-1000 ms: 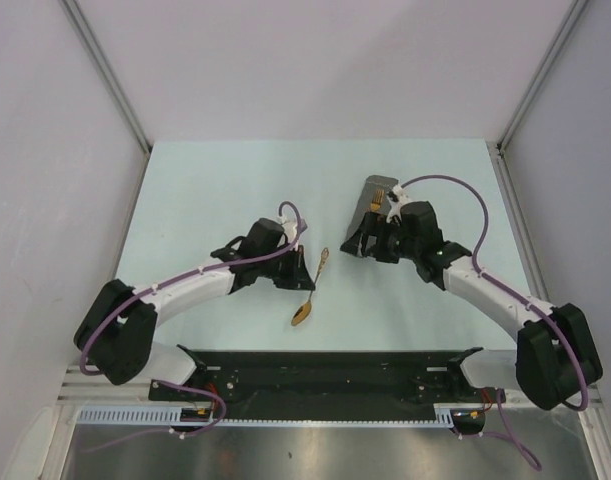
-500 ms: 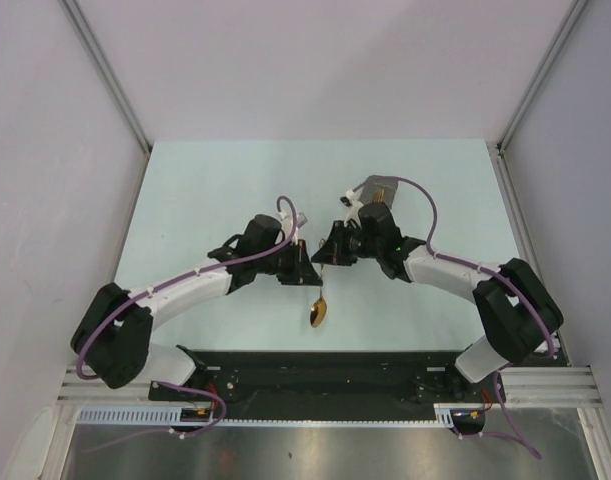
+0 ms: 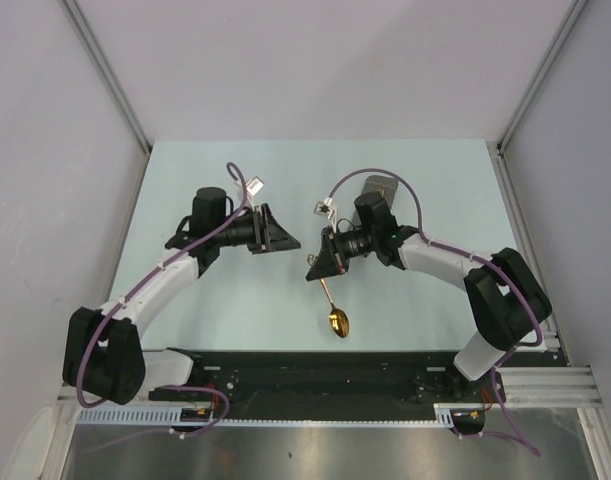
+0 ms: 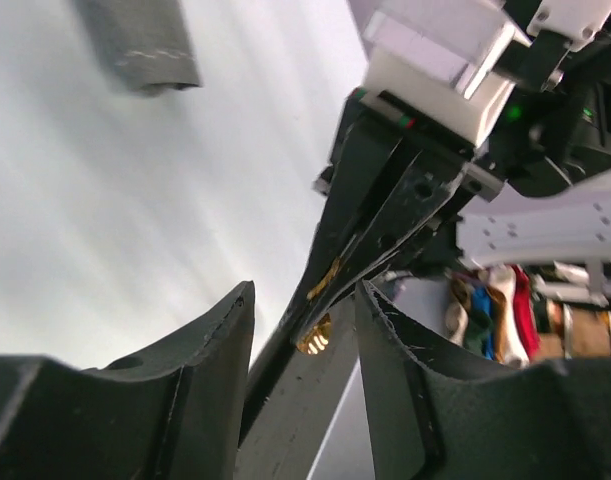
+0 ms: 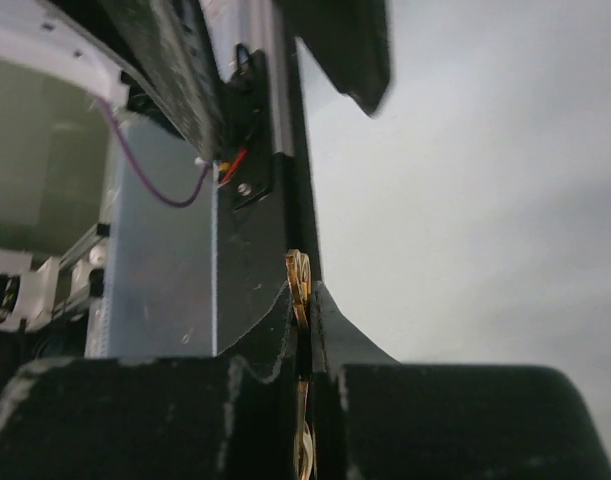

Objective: Fold the napkin into a case and place the utensils inside
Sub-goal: Pass from the right arm to the left

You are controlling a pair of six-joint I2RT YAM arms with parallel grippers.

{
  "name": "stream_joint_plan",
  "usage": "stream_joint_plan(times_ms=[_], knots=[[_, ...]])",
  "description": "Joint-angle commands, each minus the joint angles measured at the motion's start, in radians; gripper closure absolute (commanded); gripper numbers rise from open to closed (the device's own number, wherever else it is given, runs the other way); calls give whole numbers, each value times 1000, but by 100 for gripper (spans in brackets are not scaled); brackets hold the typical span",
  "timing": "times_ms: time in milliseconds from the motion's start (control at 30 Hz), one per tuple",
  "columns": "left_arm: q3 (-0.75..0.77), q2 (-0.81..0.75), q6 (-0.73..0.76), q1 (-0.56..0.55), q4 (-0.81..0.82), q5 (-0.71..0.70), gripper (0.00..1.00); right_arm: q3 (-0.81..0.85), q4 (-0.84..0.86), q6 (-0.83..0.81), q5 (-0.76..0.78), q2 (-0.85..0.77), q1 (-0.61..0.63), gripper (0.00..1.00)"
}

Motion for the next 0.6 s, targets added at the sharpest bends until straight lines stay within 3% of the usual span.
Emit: stream_joint_plan(times_ms=[0,133,567], knots=[[20,44,14,0,71,217,51,56,-34,-67,-178,8,17,100],[-16,46,-43,-5,209,302,53,61,-16,-38,-181,17,28,100],[-38,66,17,-67,172,302,57,45,95,59,-198,36,43,100]])
